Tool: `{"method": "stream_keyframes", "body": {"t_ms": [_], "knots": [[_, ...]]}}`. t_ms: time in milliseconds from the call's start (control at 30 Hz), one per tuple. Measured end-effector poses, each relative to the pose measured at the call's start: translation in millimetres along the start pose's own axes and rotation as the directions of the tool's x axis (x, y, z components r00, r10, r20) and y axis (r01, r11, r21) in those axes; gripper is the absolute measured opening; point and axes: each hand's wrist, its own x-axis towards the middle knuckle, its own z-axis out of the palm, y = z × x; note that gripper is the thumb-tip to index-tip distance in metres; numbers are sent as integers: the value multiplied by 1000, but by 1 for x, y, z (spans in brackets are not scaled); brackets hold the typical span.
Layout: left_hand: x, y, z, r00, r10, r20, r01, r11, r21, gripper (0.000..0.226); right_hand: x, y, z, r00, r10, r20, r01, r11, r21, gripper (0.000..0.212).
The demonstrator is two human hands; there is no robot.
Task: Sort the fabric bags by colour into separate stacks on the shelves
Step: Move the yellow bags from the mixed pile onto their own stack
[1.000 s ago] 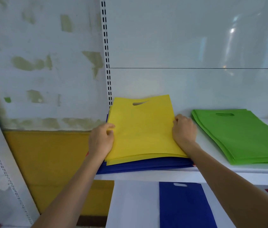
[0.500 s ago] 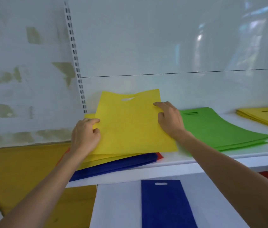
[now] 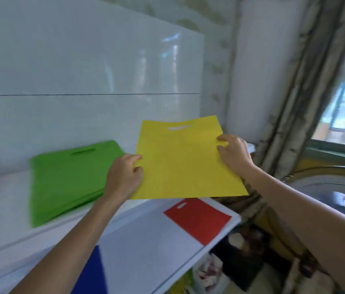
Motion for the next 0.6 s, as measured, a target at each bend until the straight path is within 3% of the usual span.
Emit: {"method": "stream_keyframes", "body": {"t_ms": [300,600], "knots": [[23,128,177,943,161,290,-105,974,-200,44,20,174,-97,966,212,-150,-233,962,-142,38],[91,141,257,903,216,372,-159,971,-177,45,84,238,-77,943,281,-179,-306,942,-138,40]]}}
